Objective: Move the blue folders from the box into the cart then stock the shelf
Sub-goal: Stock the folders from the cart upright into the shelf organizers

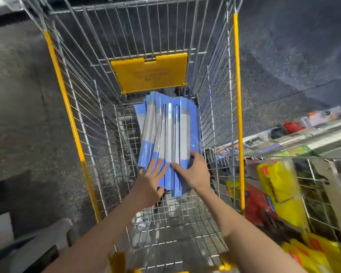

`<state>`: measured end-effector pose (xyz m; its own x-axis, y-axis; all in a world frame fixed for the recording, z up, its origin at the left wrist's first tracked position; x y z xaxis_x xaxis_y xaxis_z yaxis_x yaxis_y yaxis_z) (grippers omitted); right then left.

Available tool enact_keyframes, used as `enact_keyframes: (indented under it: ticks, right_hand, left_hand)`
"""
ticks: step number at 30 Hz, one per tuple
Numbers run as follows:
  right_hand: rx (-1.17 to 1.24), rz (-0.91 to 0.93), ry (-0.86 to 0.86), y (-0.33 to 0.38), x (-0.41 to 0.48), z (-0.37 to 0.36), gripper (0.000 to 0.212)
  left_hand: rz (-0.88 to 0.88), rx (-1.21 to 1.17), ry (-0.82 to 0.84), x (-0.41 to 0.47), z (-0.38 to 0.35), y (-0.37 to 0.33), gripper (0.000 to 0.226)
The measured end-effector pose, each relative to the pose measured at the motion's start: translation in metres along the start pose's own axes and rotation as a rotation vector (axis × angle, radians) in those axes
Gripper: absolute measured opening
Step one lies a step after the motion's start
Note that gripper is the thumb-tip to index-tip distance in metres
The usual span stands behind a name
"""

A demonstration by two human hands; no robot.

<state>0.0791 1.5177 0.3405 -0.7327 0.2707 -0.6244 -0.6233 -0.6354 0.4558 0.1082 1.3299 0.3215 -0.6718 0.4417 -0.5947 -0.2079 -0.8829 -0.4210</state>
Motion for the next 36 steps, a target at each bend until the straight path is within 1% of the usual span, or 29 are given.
enact_keyframes:
  ticks: [3,6,8,10,12,14,16,19,22,25,27,30,32,34,35,36]
  right_hand:
    - [0.043,0.057,-0.009,-0.004,0.001,0.012,0.071]
    - [0.06,0.089,-0.08,-0.008,-0.003,0.018,0.071]
    - [0.072,0.051,-0.135,-0.01,-0.004,0.021,0.074]
    - [0.071,-0.018,-0.121,-0.013,0.0,0.023,0.075]
    - [0.047,-0.056,-0.087,-0.014,0.005,0.028,0.062]
    - [0.018,-0.03,-0.072,-0.014,0.007,0.032,0.043]
    - [-0.006,0.011,-0.088,-0.012,0.004,0.038,0.032]
    - [-0.024,0.049,-0.126,-0.008,-0.012,0.047,0.023]
    - [0.009,0.094,-0.205,0.002,-0.038,0.059,0.021]
    - [0.012,0.117,-0.261,0.01,-0.07,0.065,0.016]
    - [-0.001,0.172,-0.318,0.021,-0.101,0.071,0.015]
    - [-0.005,0.306,-0.336,0.039,-0.145,0.075,0.008]
    - [-0.073,0.375,-0.341,0.05,-0.171,0.073,0.012]
    - [-0.172,0.435,-0.35,0.058,-0.199,0.069,0.018]
    - [-0.212,0.444,-0.353,0.06,-0.216,0.066,0.022]
    - [-0.247,0.441,-0.357,0.063,-0.228,0.066,0.027]
  left_hand:
    - [-0.018,-0.053,0.011,-0.004,0.002,0.001,0.078]
    - [-0.02,-0.077,-0.003,-0.006,0.006,0.0,0.076]
    - [-0.024,-0.061,0.006,-0.007,0.008,-0.001,0.073]
    - [-0.026,-0.063,0.019,-0.008,0.011,-0.003,0.073]
    - [-0.001,-0.092,0.038,-0.008,0.014,-0.005,0.071]
    - [0.043,-0.133,0.065,-0.008,0.023,-0.012,0.069]
    - [0.069,-0.19,0.065,-0.012,0.033,-0.023,0.069]
    - [0.077,-0.342,0.025,-0.022,0.044,-0.035,0.069]
    - [0.097,-0.506,-0.041,-0.033,0.06,-0.048,0.069]
    - [0.121,-0.654,-0.096,-0.042,0.081,-0.066,0.064]
    - [0.101,-0.752,-0.154,-0.053,0.097,-0.08,0.065]
    - [0.064,-1.02,-0.158,-0.069,0.118,-0.098,0.08]
    - [0.059,-1.189,-0.151,-0.082,0.131,-0.107,0.093]
    - [0.067,-1.272,-0.175,-0.098,0.142,-0.113,0.107]
    - [0.062,-1.302,-0.195,-0.108,0.142,-0.114,0.109]
    - [0.073,-1.337,-0.23,-0.112,0.144,-0.115,0.102]
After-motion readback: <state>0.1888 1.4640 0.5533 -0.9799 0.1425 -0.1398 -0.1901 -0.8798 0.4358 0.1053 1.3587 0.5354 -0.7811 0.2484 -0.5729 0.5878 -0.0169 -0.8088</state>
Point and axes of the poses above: each hand's wrist, its own x-axis towards the middle knuckle, its own z-axis out of the back of the hand, y = z × x, the point moved 1 cm from there along x, towards the middle knuckle, and after that the axes turned 2 degrees about -z, right-handed, at the moved point
